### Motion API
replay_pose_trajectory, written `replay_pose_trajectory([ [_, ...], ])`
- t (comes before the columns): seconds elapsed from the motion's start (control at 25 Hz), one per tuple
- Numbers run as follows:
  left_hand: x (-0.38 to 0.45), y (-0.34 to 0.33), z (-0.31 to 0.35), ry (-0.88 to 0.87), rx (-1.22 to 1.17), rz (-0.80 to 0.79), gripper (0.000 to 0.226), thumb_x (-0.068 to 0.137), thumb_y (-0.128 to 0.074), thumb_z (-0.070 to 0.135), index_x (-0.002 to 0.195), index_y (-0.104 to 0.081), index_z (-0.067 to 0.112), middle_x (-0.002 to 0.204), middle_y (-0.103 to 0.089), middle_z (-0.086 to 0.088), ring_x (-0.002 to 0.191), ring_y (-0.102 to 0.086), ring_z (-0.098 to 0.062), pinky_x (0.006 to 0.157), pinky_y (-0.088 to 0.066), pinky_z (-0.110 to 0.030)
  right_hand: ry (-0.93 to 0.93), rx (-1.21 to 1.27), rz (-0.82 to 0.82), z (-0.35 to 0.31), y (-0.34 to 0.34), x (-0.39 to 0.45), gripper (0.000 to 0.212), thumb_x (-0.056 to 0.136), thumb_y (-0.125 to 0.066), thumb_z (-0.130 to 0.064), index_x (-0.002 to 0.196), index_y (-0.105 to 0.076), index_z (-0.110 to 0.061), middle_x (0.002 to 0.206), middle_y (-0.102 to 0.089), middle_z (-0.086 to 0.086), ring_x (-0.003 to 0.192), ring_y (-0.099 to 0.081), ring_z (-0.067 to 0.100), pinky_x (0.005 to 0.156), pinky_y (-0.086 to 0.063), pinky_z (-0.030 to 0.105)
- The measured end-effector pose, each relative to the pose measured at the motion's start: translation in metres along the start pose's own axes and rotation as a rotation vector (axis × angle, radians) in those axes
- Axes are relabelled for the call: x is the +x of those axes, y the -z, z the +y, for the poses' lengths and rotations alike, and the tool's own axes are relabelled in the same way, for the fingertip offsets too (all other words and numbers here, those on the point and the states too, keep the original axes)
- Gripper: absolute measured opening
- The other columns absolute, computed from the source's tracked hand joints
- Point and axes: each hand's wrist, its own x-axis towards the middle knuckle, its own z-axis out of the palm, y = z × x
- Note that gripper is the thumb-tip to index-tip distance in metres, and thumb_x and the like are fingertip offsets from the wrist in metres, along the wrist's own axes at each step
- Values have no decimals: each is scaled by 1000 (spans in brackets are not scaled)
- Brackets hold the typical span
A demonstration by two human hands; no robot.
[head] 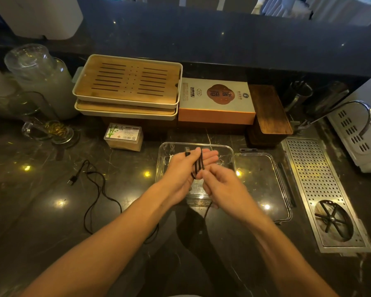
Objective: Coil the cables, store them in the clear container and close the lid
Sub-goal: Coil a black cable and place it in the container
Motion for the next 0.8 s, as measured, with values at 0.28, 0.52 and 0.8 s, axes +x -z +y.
replay_pose_trajectory([
  [0.28, 1, 1, 10, 144, -281, -63, 29, 107, -41, 18, 104, -65, 2, 60, -49, 5, 44, -41, -3, 44, -31, -15, -190, 309, -79, 45, -3, -12, 28, 100, -61, -40, 82, -64, -19, 60, -44, -5, 48, -33, 7, 44, -27, 18],
  [0.52, -1, 1, 6, 189, -314, -157, 33, 103, -46, 27, 71, -50, 17, 52, -37, 8, 36, -29, -3, 40, -17, -18, -135, 503, -176, 47, 10, -3, 17, 94, -66, -35, 92, -63, -19, 65, -42, 0, 51, -36, 12, 47, -30, 26],
  [0.8, -5, -2, 7, 104, -203, -58, 41, 102, -52, 32, 63, -46, 20, 56, -34, 5, 49, -34, -7, 58, -33, -23, 96, 38, 108, 33, -3, 5, 17, 101, -59, -36, 99, -65, -20, 84, -63, 6, 72, -56, 6, 65, -46, 21],
])
